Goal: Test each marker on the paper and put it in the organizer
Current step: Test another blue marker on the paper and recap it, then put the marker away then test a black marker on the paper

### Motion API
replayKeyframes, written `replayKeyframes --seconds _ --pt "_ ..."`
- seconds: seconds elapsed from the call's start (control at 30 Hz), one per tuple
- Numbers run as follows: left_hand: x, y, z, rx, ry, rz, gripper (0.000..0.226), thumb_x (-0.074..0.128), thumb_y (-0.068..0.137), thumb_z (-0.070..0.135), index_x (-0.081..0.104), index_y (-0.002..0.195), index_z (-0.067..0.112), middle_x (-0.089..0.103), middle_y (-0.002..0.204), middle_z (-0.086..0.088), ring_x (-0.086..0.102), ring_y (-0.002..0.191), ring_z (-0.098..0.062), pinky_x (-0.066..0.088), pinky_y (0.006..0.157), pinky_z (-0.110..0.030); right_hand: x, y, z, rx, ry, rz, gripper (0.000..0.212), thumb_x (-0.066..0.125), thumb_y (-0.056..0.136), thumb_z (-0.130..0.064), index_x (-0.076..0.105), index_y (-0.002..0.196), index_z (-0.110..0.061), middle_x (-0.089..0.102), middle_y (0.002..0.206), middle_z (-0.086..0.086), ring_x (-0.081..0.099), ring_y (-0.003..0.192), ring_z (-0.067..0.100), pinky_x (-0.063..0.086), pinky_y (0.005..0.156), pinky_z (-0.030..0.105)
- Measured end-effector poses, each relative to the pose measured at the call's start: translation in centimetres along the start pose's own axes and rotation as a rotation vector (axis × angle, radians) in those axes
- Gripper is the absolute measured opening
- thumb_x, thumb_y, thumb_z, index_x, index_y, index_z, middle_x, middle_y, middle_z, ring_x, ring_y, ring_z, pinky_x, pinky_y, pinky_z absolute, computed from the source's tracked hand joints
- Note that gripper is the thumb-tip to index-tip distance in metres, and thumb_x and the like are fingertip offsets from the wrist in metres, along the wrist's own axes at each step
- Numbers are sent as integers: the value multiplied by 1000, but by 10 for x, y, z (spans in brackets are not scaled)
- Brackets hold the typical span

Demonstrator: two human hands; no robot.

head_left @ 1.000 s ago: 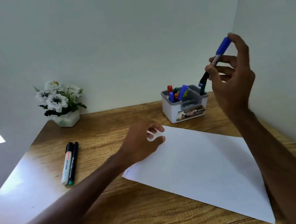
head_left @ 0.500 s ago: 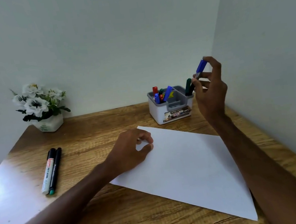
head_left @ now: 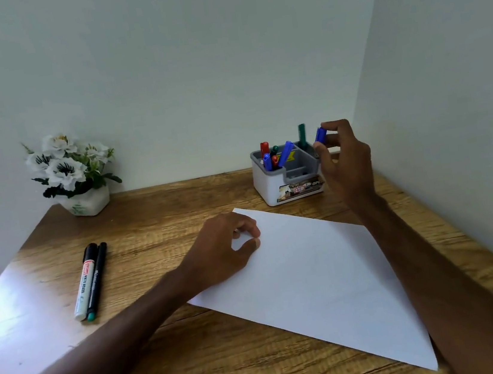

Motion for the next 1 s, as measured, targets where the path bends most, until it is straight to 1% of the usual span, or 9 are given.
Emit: replayKeyframes --seconds 0.13,0.33,0.47,0.57,0.67,0.77,0.83,0.93,1.0 --pt "0 -1 0 5 3 1 12 73 94 29 76 106 28 68 122 15 55 93 10 41 77 3 2 -1 -4 -34 11 8 54 76 92 -19 52 139 -14 67 131 8 63 117 20 56 92 32" --pt "1 1 -2 12 20 -3 13 72 95 29 76 107 27 69 124 14 55 92 8 39 74 2 -1 -6 -24 -196 -22 122 52 77 88 -10 55 135 -5 62 133 13 58 123 25 37 99 4" --pt "-7 0 -3 45 -18 26 13 74 93 21 78 105 23 73 112 12 62 92 3 47 76 -4 6 -21 -63 -400 13 122 30 69 88 -3 64 118 -4 65 125 13 58 120 24 45 100 20" --pt "-26 1 -6 39 -10 102 11 73 92 19 78 102 23 70 98 18 63 85 9 47 71 -6 21 -45 -100 -548 87 -10 16 68 87 3 69 102 -4 69 113 12 61 110 24 49 94 28" --pt "-54 1 -15 1 16 156 8 72 93 15 75 95 22 66 84 21 62 75 8 47 65 -9 39 -77 -128 -711 132 -299 11 67 88 2 71 95 -6 70 103 10 62 99 26 49 87 32" --pt "-84 -6 -39 -83 36 245 11 71 90 10 77 95 19 74 86 11 70 76 -5 55 68 -20 59 -101 -138 -822 101 -609 13 66 88 -2 72 98 -9 72 105 9 65 96 25 52 82 31" --pt "-104 -15 -60 -141 31 327 13 71 90 11 80 96 17 78 90 6 72 79 -5 54 70 -16 70 -111 -144 -845 79 -739 16 66 88 -2 73 102 -8 72 107 10 66 95 25 56 78 35" --pt "-127 -32 -84 -192 8 402 12 72 91 10 80 97 17 77 93 10 69 80 10 50 71 -3 82 -118 -159 -850 107 -837 23 64 87 1 74 106 -8 72 108 8 66 97 23 58 75 40" --pt "-138 -42 -97 -244 -43 437 11 73 91 11 80 97 17 78 94 10 70 84 9 51 78 -4 92 -122 -174 -855 126 -879 29 61 87 3 73 111 -8 71 114 8 65 103 24 58 77 42"
Point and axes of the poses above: each hand's wrist, its own y-axis towards the middle knuckle, its own x-axis out of the palm, z = x × y, the point moved 1 cm from there along y, towards the middle knuckle
